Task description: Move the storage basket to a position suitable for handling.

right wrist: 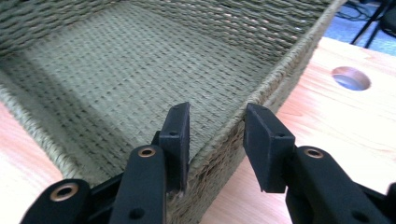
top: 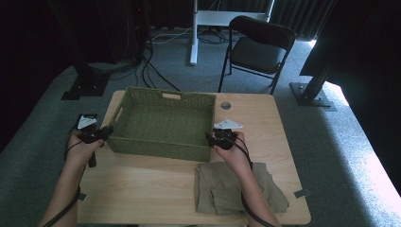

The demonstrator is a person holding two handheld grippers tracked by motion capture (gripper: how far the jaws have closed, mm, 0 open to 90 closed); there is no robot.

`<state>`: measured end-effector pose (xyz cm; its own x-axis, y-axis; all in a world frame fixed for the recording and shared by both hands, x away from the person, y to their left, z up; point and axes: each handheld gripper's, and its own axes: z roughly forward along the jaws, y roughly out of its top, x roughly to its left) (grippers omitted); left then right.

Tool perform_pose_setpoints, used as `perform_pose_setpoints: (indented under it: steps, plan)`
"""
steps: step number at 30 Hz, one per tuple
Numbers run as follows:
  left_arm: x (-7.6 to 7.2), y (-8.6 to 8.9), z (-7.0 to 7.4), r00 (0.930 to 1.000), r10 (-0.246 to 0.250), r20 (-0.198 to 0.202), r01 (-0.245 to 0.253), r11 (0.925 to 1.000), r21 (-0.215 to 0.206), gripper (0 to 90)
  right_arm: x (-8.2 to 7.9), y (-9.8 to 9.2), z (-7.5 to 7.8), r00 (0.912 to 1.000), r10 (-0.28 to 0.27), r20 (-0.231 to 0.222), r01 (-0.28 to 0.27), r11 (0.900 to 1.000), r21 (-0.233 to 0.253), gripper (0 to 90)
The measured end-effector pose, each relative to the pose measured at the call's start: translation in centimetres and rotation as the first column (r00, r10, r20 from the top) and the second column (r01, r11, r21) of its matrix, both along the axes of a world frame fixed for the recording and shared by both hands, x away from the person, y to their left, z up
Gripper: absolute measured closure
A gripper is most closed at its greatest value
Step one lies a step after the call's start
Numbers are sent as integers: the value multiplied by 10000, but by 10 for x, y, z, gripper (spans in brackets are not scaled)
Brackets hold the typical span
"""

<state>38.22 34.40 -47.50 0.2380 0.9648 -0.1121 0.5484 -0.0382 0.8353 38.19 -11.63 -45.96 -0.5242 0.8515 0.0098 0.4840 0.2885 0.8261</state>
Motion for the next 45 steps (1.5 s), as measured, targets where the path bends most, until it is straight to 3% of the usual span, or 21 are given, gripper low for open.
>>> perform_pose_setpoints:
  steps: [11, 17, 21, 33, 35, 37, 38, 39, 41, 45]
  plan:
    - [-13, -14, 0, 9999, 158, -30, -158, 9999, -71, 829, 5, -8, -1, 9990, -454, -16, 454, 9990, 1, 661]
    - [-19, -20, -1, 9996, 278, -41, -279, 9992, -295, 825, 7, -14, -1, 9974, -712, -88, 714, 9973, 176, 684]
    - [-22, -20, -2, 9996, 282, -41, -284, 9973, -673, 825, 6, -15, 0, 9980, -638, -45, 638, 9979, -91, 688]
    - [-23, -25, 0, 9999, 73, -146, -77, 9996, -281, 813, 4, -20, 1, 9968, -777, -166, 778, 9970, 48, 694]
    - [-22, -23, 0, 9999, 36, -154, -41, 9995, -301, 783, 5, -21, 1, 9963, -822, -266, 828, 9962, 252, 685]
    - [-20, -21, 2, 10000, 82, -43, -84, 9987, -499, 692, 6, -21, 1, 9962, -841, -228, 849, 9957, 359, 645]
    - [-15, -19, 7, 9995, 142, 299, -128, 9988, -465, 661, 9, -21, 3, 9955, -932, -143, 939, 9941, 551, 589]
    - [-13, -18, 10, 9992, 151, 364, -133, 9988, -479, 611, 10, -21, 4, 9945, -1043, -38, 1044, 9930, 557, 565]
    - [-5, -18, 15, 9981, 269, 560, -251, 9992, -318, 565, 14, -21, 8, 9908, -1351, -2, 1348, 9882, 726, 498]
    - [11, -19, 20, 9965, 409, 723, -404, 9991, -86, 505, 23, -15, 13, 9865, -1624, 187, 1593, 9805, 1153, 486]
